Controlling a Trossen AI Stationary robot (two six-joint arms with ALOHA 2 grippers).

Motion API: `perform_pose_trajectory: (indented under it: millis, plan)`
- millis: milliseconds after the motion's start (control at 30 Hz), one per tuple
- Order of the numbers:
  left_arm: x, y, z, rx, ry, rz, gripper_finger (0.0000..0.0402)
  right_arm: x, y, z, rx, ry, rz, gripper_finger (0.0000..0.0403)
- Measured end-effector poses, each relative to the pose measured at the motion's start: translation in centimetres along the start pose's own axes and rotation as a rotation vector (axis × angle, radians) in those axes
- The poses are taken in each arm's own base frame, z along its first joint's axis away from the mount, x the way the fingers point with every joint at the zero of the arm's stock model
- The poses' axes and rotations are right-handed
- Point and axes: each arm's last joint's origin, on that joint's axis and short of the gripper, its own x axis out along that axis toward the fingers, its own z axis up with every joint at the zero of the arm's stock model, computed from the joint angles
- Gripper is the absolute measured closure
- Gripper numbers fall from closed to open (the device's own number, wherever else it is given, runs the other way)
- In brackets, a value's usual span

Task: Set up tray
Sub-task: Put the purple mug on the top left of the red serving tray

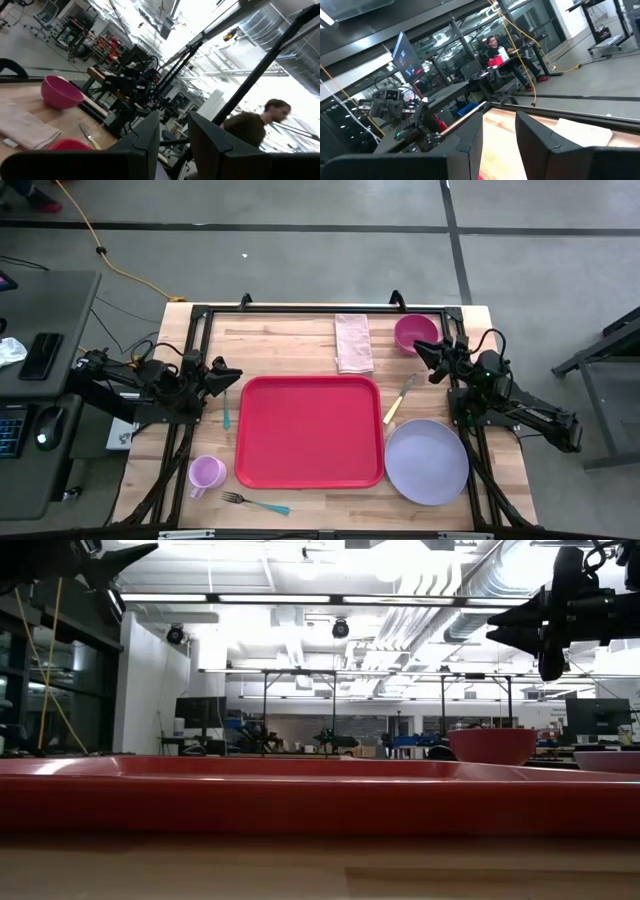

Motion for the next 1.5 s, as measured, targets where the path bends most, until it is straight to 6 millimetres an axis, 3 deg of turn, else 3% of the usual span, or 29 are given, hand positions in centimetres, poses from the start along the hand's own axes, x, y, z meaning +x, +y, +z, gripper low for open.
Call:
perform_pose_trajectory:
  millis: [267, 433, 700, 833, 1167, 1500]
  plan:
    - [0.3, -0.2, -0.7, -0.242, 0.141, -0.089, 0.0268, 0.0, 0.0, 0.0, -0.005, -0.003, -0.006, 0.0308]
    - [1.1, -1.3, -0.3, -0.389, 0.345, -0.012, 0.0268, 0.0, 0.0, 0.0, -0.005, -0.003, -0.006, 0.0308]
    - [4.4, -6.2, 3.6, -0.32, 0.666, 0.172, 0.0268, 0.0, 0.0, 0.0, -0.004, -0.003, -0.005, 0.0308]
    - [6.0, -7.8, 4.2, -0.285, 0.901, 0.332, 0.0268, 0.0, 0.0, 0.0, -0.004, -0.003, -0.005, 0.0308]
    - [8.7, -8.9, 1.9, -0.31, 1.404, 0.634, 0.0268, 0.0, 0.0, 0.0, -0.003, -0.002, -0.005, 0.0309]
    - [7.1, -10.9, -1.9, -0.188, 1.649, 0.717, 0.0268, 0.0, -0.1, -0.1, -0.004, 0.009, -0.012, 0.0309]
